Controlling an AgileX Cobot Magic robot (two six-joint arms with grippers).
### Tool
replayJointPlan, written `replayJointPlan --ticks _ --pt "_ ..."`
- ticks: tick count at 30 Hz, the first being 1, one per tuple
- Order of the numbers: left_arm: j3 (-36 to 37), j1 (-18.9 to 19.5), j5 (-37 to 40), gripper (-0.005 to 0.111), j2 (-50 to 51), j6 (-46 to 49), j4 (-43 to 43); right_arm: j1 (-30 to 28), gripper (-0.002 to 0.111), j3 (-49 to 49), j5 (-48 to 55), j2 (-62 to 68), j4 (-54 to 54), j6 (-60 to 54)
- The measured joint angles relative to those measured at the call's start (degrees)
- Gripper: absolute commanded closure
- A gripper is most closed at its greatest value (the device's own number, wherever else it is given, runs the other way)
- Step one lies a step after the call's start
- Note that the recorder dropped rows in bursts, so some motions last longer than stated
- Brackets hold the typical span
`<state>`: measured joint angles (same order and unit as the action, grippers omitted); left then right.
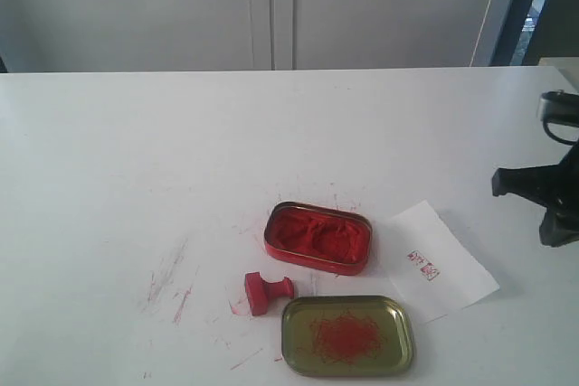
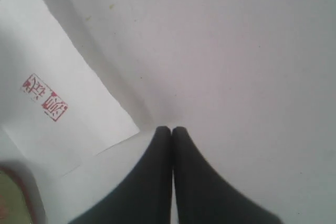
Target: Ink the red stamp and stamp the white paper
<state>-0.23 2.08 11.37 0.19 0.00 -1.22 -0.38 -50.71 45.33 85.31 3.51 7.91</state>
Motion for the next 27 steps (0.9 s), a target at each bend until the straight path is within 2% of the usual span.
replayJointPlan --ticks 9,20,27 --pt "0.0 0.0 0.0 0.107 0.0 0.0 0.0 0.0 0.108 7.6 -5.3 -17.1 -2.7 -0.1" --pt "0.0 0.0 0.0 0.107 0.0 0.0 0.0 0.0 0.108 15.4 -7.0 -36.5 -4.5 -0.1" --pt "0.0 0.0 0.0 0.107 0.0 0.0 0.0 0.0 0.108 19.4 -9.5 -45.1 -5.7 -0.1"
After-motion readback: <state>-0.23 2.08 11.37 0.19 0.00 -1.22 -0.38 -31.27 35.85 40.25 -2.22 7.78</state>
